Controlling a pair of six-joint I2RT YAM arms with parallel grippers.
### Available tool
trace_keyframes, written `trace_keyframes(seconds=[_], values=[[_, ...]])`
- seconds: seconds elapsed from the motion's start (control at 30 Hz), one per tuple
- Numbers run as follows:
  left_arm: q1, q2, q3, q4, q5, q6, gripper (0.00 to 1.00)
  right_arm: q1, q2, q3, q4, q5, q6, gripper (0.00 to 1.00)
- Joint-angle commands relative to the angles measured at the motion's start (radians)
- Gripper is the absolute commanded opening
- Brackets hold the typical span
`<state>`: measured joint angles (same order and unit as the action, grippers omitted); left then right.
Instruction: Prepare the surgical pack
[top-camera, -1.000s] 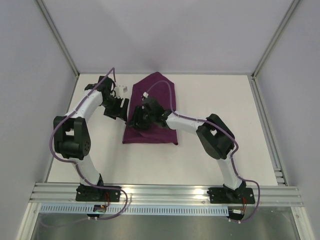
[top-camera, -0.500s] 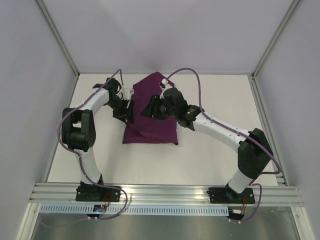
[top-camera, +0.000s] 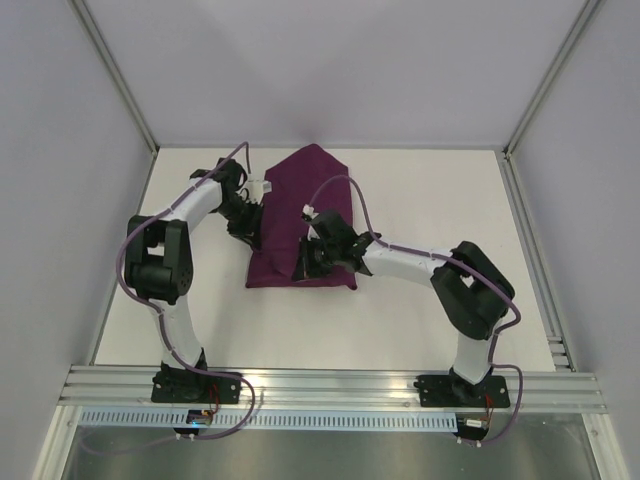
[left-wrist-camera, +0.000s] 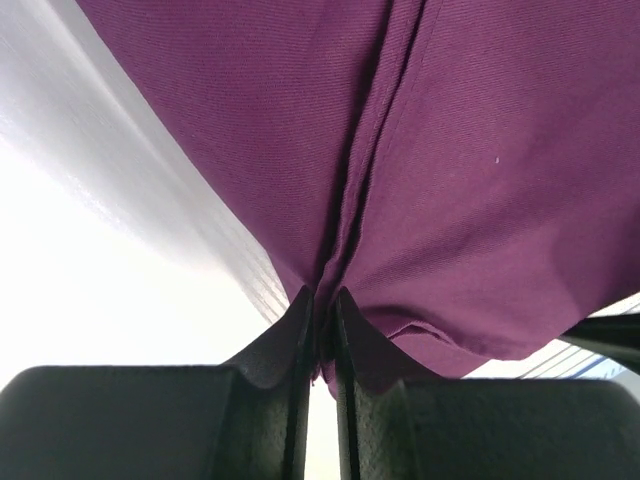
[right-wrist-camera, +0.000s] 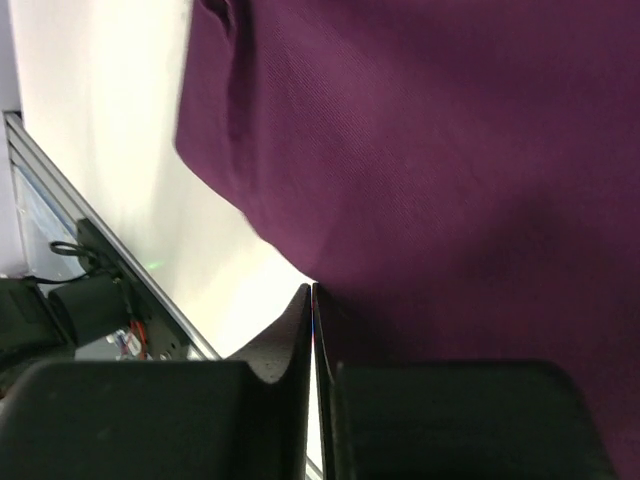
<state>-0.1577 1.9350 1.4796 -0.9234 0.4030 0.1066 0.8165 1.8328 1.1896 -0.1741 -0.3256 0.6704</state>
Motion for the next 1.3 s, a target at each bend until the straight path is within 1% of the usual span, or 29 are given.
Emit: trace_keyframes(seconds=[0.0,0.1,0.2,0.23,0.37,0.43,0.53,0.67,0.83,0.97,1.03,1.17,1.27], values=[[0.000,-0.038,-0.025,-0.008,-0.050,0.024,0.11,0.003,0.014,-0.025,0.053,-0.035,-0.043,0.01],[0.001,-0.038,-0.027,-0.008,-0.056,0.027,0.11,0.000,0.028,-0.054,0.041,-0.010,-0.061,0.01],[0.001,-0.047,-0.024,-0.011,-0.059,0.036,0.17,0.001,0.025,-0.065,0.044,-0.024,-0.066,0.00],[0.001,-0.056,-0.022,-0.011,-0.061,0.042,0.17,0.003,0.017,-0.062,0.039,-0.026,-0.069,0.01],[0.001,-0.083,-0.019,-0.018,-0.073,0.057,0.19,0.001,-0.065,-0.003,-0.004,-0.018,-0.156,0.01],[0.001,-0.096,-0.022,-0.019,-0.078,0.064,0.22,0.001,-0.090,0.022,-0.021,-0.010,-0.187,0.04],[0.001,-0.097,-0.025,-0.020,-0.098,0.074,0.22,0.000,-0.109,0.057,-0.018,0.028,-0.218,0.06],[0.003,-0.096,-0.025,-0.026,-0.110,0.074,0.22,-0.004,-0.047,0.111,-0.025,0.054,-0.210,0.03],[0.001,-0.096,-0.027,-0.025,-0.099,0.071,0.27,-0.002,0.057,0.156,-0.027,0.050,-0.195,0.01],[0.003,-0.094,-0.031,-0.029,-0.105,0.073,0.28,0.004,0.120,0.121,-0.004,-0.033,-0.177,0.00],[0.003,-0.094,-0.038,-0.026,-0.108,0.073,0.29,0.006,0.123,0.064,0.042,-0.079,-0.161,0.00],[0.006,-0.093,-0.050,-0.020,-0.112,0.071,0.29,0.007,0.105,0.004,0.076,-0.070,-0.146,0.00],[0.010,-0.090,-0.056,-0.022,-0.112,0.070,0.29,0.007,0.085,0.010,0.058,-0.058,-0.158,0.00]])
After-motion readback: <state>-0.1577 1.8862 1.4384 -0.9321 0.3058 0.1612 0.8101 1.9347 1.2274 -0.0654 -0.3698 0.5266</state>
